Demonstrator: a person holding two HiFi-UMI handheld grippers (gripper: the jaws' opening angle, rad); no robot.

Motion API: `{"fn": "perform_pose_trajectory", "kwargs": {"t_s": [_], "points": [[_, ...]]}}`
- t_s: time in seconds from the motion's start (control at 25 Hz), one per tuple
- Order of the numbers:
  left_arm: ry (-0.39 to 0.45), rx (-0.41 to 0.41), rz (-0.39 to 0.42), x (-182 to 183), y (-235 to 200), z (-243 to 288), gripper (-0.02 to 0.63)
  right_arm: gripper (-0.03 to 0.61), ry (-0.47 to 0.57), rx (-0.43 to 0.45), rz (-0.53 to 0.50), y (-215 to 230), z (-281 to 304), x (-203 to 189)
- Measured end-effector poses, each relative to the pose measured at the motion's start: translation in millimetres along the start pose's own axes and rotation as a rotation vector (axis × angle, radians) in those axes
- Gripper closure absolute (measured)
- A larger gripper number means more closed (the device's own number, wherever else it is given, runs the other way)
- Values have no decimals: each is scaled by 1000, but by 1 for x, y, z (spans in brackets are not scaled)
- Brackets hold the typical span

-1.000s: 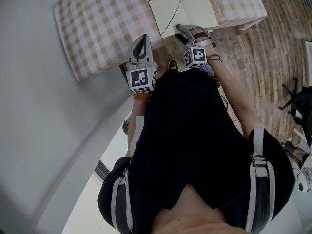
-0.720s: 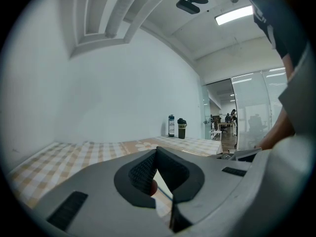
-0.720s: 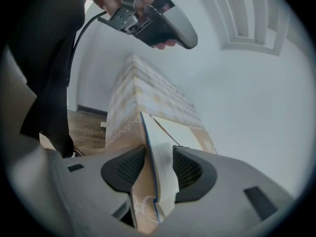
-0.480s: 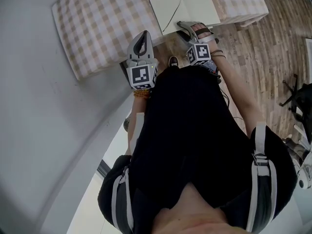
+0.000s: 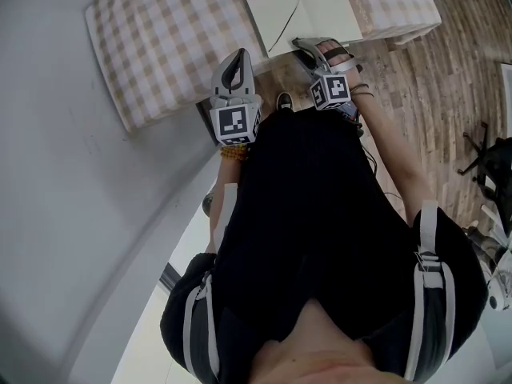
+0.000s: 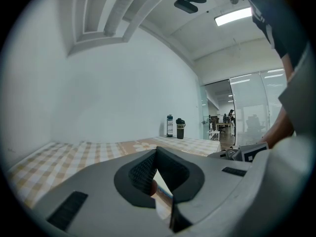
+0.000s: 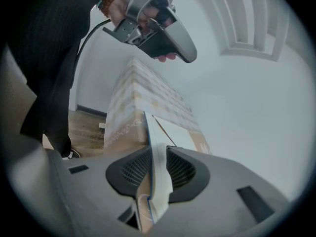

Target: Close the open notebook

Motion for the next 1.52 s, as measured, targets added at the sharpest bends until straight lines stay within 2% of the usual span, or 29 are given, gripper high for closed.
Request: {"fn": "perform_pose_trajectory", "kwargs": {"t_s": [0.08, 0.16, 0.96, 1.16, 1.36, 1.52], "points": [[-2, 2, 0, 0, -1, 0, 612, 506, 7, -14, 2, -2, -2, 0], [-3, 2, 1, -1, -2, 0, 612, 514, 9, -27, 7, -4, -3, 0], [-9, -36, 14, -3, 6, 6, 612, 531, 32, -62, 73, 6, -16, 0], [-17, -50, 17, -3, 8, 13, 612, 532, 46, -70, 128, 13, -16, -1], [-28, -77, 13, 5, -16, 59, 612, 535, 63, -68, 200, 57, 13, -4], [-26, -95, 24, 0, 8, 36, 612, 537, 88, -88, 270, 38, -14, -6]]}}
Point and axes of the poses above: the fingertips, and each gripper's own axes: z forward along the fingers, y to its right, x out of its top, the point moved 5 cm from there along -z, backward along the fingers, and after that the axes turned 6 degrees about x, right-handed, at the moved point
